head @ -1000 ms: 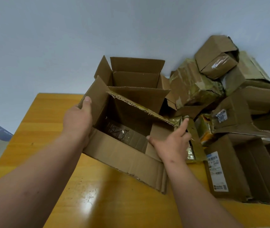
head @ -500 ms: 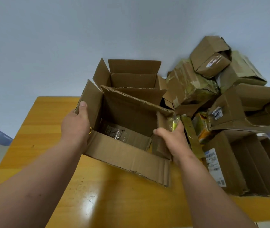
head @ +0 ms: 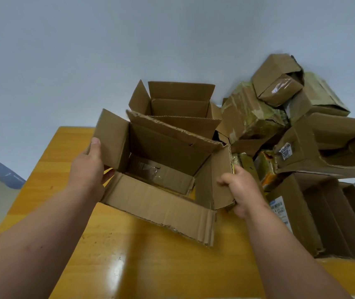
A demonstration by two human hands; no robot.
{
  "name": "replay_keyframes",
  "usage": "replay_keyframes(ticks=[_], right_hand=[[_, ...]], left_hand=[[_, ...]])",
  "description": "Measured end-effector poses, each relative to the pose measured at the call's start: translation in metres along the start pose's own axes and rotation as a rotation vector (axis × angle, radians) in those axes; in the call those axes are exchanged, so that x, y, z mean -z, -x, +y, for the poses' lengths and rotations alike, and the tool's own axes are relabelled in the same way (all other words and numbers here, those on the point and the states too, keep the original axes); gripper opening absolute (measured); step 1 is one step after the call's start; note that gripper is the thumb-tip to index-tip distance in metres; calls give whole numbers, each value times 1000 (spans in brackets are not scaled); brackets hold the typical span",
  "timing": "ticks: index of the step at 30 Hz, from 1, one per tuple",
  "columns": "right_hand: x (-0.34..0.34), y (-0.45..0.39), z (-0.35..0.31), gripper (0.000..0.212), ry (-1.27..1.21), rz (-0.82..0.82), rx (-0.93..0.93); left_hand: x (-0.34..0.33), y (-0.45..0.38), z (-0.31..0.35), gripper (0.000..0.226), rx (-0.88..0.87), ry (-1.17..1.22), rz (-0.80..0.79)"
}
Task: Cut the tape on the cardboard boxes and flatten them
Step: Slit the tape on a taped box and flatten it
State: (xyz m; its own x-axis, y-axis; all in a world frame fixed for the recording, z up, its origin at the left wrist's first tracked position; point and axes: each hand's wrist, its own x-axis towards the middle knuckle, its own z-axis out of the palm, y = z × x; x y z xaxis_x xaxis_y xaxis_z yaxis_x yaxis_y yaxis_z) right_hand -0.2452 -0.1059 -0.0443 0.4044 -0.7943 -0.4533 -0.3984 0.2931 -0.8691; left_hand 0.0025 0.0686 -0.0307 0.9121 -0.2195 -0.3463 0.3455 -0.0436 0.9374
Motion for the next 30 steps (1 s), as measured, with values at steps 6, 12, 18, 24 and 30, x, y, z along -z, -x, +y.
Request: replay_keyframes(ticks=[6,12,18,24,30], right_hand=[[-4,35,-29,45,-5,-302,194],[-47,60,-34,52,409,-474,393],[-114,68,21,70,746,-643,411],[-161,79,62,87,814,-796,312],[-191,73,85,82,739,-861,120]], left_hand=[[36,-5,25,21,29,232,28],[84,-16,19,14,184,-7,76],[136,-3,-7,59,354,-87,25],[163,1,-30,50,345,-206,21],[164,-12,-63,79,258,-301,151]])
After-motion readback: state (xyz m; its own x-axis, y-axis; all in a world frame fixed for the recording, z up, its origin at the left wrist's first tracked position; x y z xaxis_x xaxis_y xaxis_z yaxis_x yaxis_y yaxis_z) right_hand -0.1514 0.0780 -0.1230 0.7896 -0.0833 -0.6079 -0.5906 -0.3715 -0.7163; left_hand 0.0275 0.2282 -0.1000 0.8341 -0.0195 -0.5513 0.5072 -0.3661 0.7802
